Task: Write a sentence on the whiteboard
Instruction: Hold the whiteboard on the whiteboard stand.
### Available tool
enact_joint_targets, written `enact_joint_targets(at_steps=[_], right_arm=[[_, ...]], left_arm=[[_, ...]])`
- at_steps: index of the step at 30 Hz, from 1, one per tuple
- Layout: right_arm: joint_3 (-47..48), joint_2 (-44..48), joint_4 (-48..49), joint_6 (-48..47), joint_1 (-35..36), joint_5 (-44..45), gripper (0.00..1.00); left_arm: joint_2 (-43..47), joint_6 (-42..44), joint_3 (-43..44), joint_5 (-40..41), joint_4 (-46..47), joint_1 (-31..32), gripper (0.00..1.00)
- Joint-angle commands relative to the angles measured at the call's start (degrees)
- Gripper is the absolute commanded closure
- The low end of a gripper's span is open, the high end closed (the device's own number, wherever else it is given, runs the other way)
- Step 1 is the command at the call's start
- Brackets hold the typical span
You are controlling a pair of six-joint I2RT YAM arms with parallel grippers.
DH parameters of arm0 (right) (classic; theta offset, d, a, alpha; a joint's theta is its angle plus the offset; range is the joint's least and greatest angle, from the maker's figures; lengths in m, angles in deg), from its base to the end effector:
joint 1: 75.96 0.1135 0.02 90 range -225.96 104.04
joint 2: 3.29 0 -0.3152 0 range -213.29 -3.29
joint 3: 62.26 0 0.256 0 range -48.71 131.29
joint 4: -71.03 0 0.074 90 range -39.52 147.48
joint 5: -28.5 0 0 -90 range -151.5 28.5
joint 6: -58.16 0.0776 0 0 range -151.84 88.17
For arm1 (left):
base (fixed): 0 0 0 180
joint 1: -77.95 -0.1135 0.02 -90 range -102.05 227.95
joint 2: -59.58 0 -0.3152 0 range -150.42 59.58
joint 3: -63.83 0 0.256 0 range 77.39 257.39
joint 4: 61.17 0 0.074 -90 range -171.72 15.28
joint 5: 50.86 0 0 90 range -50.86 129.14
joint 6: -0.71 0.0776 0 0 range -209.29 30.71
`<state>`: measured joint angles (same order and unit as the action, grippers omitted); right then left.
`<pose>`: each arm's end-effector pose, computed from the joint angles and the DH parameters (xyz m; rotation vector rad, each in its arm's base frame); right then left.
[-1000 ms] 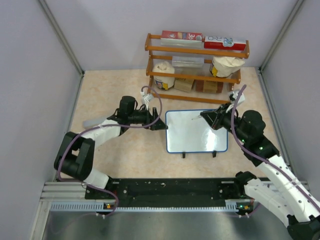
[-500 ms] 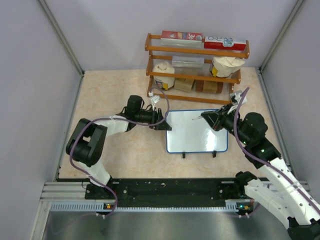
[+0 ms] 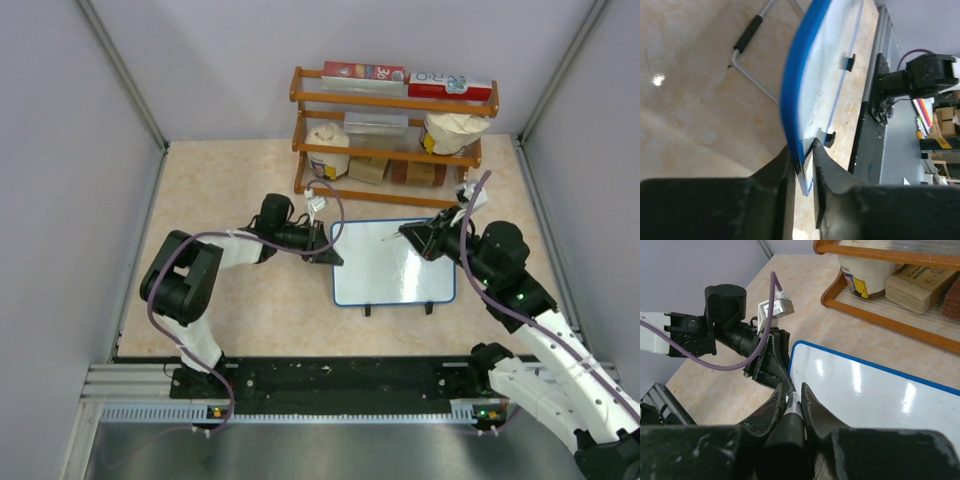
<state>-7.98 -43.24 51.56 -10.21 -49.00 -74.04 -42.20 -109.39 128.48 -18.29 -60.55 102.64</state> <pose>0.1488 0.0946 0.3658 -0.2520 1.7065 0.8174 0.3193 -0.2188 0.1987 0.6910 2.1617 -1.5280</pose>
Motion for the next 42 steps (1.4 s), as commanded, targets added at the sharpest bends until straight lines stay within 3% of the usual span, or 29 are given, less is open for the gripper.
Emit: enact_joint_targets(at_steps=[1,7,21,30,34,42], right_arm=[[-0.1,-1.1,3.4,0.3,0.5,-1.5,1.0],[0.1,-2.5,3.7,0.4,0.5,-2.1,1.0],[-0.8,-4.9,7.0,0.8,1.8,-0.8,1.0],[0.8,-9.4,8.8,-0.7,7.1,1.5,1.0],[0.9,-10.7,9.8,-1.0,8.4,2.3,1.0],[1.5,-11.7,9.7,-2.5,8.8,2.3,1.0]], left_arm=[[1.3,1.9,-2.0,-1.7,0.9,-0.1,0.86],[2.6,1.3,-4.6,-2.1,2.8,0.4,1.0],[6.1,0.4,-8.5,1.0,4.6,2.6,1.0],[10.7,0.8,-12.1,4.0,5.7,2.6,0.59],[11.2,0.4,-12.4,3.8,7.0,2.5,0.54],[9.9,-0.4,-10.8,3.9,8.0,2.5,0.53]])
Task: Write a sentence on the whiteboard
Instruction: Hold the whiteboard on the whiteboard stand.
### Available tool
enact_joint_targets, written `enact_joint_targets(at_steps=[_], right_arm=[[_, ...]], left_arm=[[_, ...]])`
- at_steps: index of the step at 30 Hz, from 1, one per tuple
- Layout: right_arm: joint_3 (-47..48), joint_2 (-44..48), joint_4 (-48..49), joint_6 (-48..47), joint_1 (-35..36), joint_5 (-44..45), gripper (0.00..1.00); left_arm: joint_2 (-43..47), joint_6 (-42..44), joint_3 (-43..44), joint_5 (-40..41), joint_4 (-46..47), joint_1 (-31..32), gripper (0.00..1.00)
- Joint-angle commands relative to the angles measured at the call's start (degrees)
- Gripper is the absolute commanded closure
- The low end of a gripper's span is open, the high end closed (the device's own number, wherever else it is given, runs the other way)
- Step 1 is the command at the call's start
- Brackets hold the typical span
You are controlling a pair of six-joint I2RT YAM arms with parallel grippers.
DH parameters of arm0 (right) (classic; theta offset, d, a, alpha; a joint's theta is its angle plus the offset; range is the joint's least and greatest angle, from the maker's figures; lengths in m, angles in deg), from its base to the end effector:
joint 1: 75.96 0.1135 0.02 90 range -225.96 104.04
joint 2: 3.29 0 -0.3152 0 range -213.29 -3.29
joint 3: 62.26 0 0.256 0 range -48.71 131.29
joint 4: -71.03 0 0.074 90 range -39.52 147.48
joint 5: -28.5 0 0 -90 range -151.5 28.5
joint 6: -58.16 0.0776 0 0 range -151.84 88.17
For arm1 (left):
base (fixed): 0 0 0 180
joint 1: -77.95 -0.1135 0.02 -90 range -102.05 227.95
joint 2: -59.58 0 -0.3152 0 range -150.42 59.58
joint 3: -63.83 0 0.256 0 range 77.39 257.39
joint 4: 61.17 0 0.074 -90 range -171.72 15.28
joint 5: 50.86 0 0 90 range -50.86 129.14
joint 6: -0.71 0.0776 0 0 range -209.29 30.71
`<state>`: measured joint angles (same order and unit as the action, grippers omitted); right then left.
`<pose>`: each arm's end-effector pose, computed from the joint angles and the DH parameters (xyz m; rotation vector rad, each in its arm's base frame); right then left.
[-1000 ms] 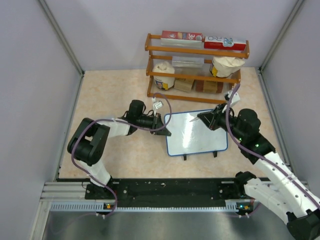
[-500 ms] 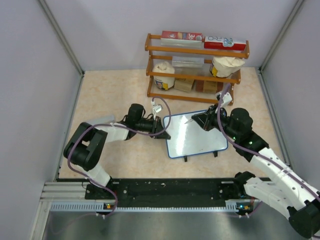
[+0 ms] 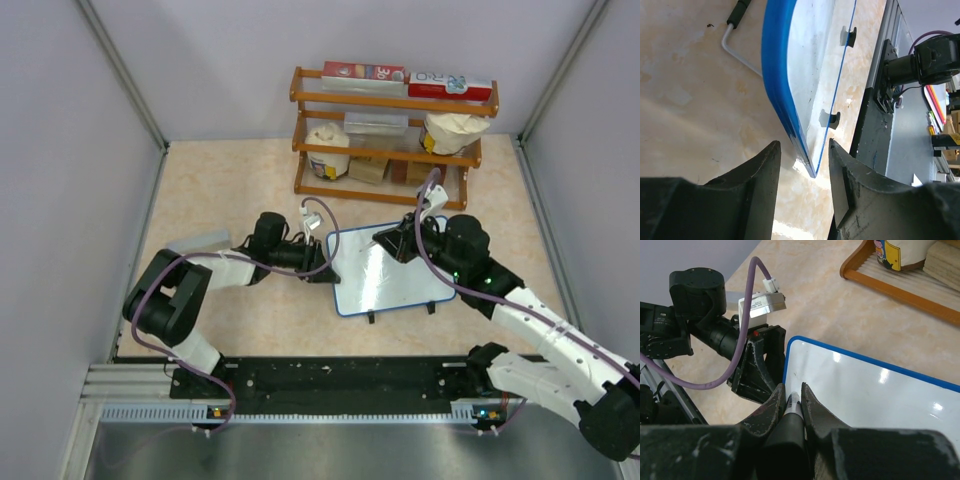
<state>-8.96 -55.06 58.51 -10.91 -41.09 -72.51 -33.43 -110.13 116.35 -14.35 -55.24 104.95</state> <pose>0.1788 0.1427 0.3393 -0.3679 1.8061 0.8654 0.2659 -0.2055 0.1939 0.6962 2.1542 -1.4744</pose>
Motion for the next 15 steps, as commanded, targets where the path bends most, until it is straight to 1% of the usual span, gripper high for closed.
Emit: enact_joint_targets(at_steps=[1,6,7,8,11,15], right_arm=[[2.4,0.4,2.6,-1.9,0.9,0.9,1.0],[2.7,1.1,1.2,-2.5,1.0,1.7,1.0],[2.7,1.5,1.1,-2.5,0.9,1.9,1.0],[2.7,1.7,0.9,-2.5,1.0,1.8,1.0],[2.9,2.2,0.8,-2.1,1.0,1.7,1.0],[3.7,2.0,0.1,-2.3,1.0,1.7,1.0]], left_arm=[[1.1,0.4,1.6,0.3,2.7,0.1,0.52],[0.6,1.6,4.4,2.0,-0.6,0.2,0.5],[0.8,1.7,4.7,2.7,-1.1,0.1,0.49],[0.9,2.0,5.7,4.3,-1.7,0.2,0.44],[1.6,4.6,8.5,8.2,-6.2,0.1,0.39],[1.0,6.8,11.8,9.9,-9.5,0.0,0.37]])
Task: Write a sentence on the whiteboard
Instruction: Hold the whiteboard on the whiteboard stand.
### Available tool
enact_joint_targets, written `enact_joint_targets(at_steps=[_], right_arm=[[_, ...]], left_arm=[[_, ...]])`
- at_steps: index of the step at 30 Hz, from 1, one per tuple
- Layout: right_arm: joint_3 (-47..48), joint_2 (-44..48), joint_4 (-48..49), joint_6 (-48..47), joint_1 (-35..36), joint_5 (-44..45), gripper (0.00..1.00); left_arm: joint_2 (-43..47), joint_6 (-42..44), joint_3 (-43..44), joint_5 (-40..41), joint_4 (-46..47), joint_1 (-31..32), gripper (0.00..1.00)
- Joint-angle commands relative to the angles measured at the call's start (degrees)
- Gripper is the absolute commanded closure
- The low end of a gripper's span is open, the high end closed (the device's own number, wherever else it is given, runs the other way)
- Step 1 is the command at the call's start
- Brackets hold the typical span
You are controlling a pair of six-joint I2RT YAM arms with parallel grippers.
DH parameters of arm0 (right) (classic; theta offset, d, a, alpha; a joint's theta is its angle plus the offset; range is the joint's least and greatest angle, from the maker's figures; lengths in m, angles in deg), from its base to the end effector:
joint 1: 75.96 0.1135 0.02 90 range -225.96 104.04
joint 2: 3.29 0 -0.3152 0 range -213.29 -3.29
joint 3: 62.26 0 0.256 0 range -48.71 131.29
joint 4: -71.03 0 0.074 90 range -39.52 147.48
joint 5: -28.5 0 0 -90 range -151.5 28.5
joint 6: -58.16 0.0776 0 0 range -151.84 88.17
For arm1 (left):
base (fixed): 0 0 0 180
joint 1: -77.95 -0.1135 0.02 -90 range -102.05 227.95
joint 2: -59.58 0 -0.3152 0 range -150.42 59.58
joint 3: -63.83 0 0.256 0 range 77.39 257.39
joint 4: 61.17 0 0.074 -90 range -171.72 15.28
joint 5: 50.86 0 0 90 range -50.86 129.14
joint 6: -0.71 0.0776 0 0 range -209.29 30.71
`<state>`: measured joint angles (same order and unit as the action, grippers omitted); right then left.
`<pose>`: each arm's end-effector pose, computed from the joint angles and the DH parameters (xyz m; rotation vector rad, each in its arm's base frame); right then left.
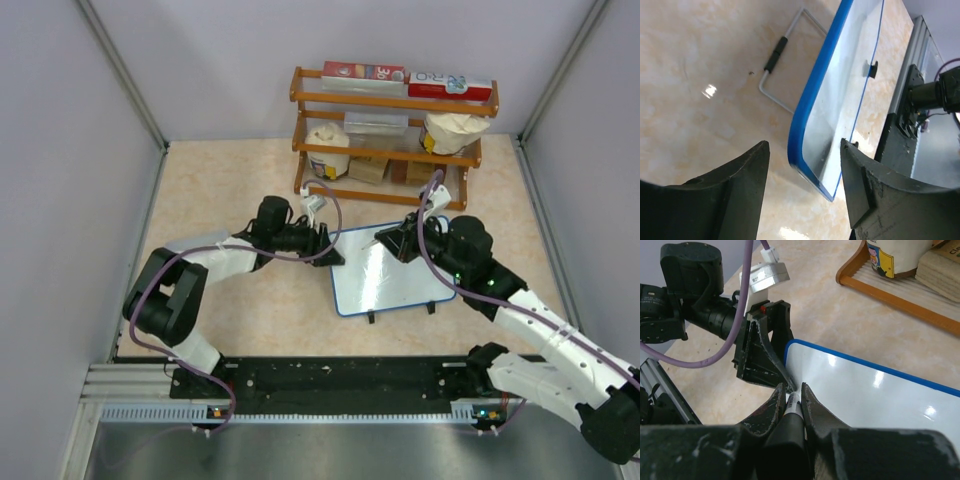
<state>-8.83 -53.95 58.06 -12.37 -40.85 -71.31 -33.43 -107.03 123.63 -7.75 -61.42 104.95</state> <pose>0.1756 0.1396 0.3430 -0.3767 1.7839 0.8359 0.2921 -0.2124 0.2180 0.6825 2.1311 -1.3200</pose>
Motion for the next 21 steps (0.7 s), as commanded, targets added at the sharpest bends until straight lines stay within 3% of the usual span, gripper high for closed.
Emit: enact_joint_targets(at_steps=[1,10,13,16,17,21], right_arm=[[3.5,0.9,0.8,-0.9,0.7,0.6,1.0],[4.4,-1.6,1.1,-3.5,4.3,6.3,1.0],[4.1,-2.1,2.8,-5.0,6.9,9.6,1.0],[3.4,-2.5,5.0,-6.1,8.3,12.3,1.0],[2.9,-2.7,5.7,-6.5,8.4,12.8,1.0],[1.3,-3.1,8.7,-7.2,9.4,14.0,1.0]], left_arm=[[0.7,3.8,5.1,3.1,-3.7,0.0,0.37],[-1.3,3.3,4.5,0.5,0.1,0.1,0.4],[-1.6,2.2,3.2,-1.6,2.4,0.0,0.47],[-1.6,0.5,1.7,-3.6,5.3,0.1,0.6],[-1.5,-0.3,1.3,-4.2,5.9,0.1,0.69],[-1.4,-1.7,-0.3,-5.7,8.2,0.0,0.92]])
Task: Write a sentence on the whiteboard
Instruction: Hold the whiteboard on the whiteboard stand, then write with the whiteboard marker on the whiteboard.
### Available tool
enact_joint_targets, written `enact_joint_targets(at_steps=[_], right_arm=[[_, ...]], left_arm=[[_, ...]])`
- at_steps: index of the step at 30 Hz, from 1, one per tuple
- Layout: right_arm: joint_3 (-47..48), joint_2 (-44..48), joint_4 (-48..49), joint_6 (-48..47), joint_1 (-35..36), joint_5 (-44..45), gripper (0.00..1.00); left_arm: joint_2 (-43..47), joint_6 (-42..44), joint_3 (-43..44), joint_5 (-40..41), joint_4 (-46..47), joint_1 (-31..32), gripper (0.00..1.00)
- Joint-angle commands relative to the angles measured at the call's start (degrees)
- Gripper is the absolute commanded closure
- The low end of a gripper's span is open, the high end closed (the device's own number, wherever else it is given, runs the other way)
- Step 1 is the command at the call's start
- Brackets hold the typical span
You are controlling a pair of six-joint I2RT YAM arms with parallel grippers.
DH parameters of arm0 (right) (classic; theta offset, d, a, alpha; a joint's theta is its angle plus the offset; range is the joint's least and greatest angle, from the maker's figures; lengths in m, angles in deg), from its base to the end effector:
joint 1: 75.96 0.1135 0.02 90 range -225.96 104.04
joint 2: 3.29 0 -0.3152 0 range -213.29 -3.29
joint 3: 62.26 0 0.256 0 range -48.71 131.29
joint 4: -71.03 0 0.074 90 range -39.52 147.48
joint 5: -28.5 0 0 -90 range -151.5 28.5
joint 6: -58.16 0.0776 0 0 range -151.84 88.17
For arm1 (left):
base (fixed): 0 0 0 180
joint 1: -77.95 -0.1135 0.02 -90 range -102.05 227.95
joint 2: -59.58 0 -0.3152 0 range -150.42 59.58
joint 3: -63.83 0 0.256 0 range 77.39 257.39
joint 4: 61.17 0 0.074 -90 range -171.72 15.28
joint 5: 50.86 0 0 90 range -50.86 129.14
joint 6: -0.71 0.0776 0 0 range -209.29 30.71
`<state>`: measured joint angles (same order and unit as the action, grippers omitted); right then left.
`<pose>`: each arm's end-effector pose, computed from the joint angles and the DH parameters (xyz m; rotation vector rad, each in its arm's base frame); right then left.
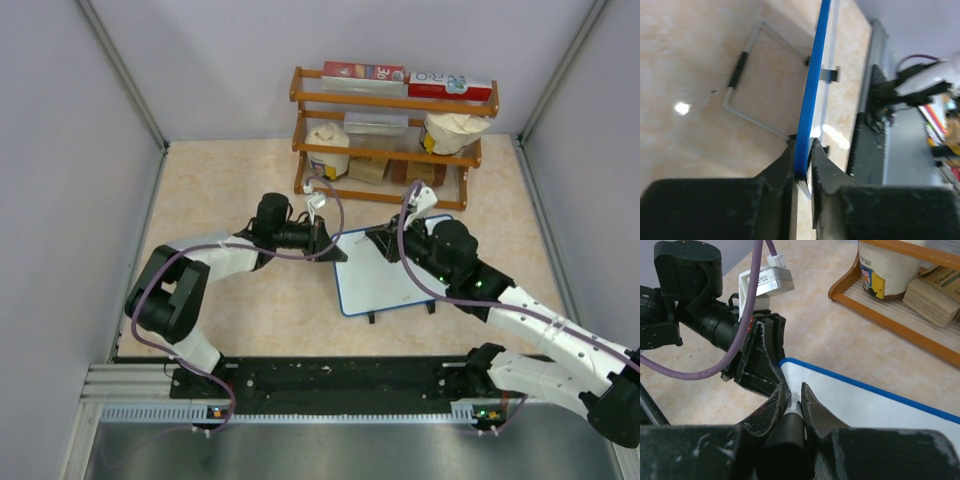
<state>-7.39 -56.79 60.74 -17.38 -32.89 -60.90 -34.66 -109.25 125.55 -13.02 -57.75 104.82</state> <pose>0.1746 0.1621 0.3495 -0.4327 1.7292 0.7255 0.2983 -0.2198 0.2311 0.7261 2.0497 -1.4268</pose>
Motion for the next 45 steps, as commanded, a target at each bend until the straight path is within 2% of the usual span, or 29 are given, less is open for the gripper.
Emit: enact_joint_targets(at_steps=[1,3,11,21,28,33,40,45], right_arm=[[-0.4,-0.6,7.1,-2.5,2.1,4.1,1.0],[-1.2,-0.6,8.3,-3.4,2.9,5.2,1.0],[-3.7,-0.4,13.2,-8.4,8.3,10.1,1.0],[-7.0,-1.0,16.2,-6.4,8.4,14.1,1.0],[-8.4,1.7,17.4,-2.6,5.8,8.0,1.0],[-11.1,5.3,20.0,6.6,-6.1,-6.4,1.0],[-10.6,5.6,17.6,3.8,-5.1,-4.5,1.0],[-8.5,2.6,16.1,-2.2,2.5,5.1,1.0]], left_arm=[[-0.1,0.5,-2.5,-0.6,4.6,0.2,0.94],[0.0,0.2,-2.6,-0.9,4.5,0.1,1.0],[-0.1,1.6,-2.2,0.7,0.7,0.0,1.0],[-1.2,2.7,-1.2,0.3,-1.4,-0.2,1.0],[-1.2,2.7,-1.3,0.3,-1.4,-0.2,1.0],[-1.0,2.7,-1.4,0.3,-1.3,-0.3,1.0],[-1.6,2.7,-1.1,0.1,-1.3,-0.3,1.0],[-1.8,2.6,-1.1,0.0,-1.2,-0.2,1.0]])
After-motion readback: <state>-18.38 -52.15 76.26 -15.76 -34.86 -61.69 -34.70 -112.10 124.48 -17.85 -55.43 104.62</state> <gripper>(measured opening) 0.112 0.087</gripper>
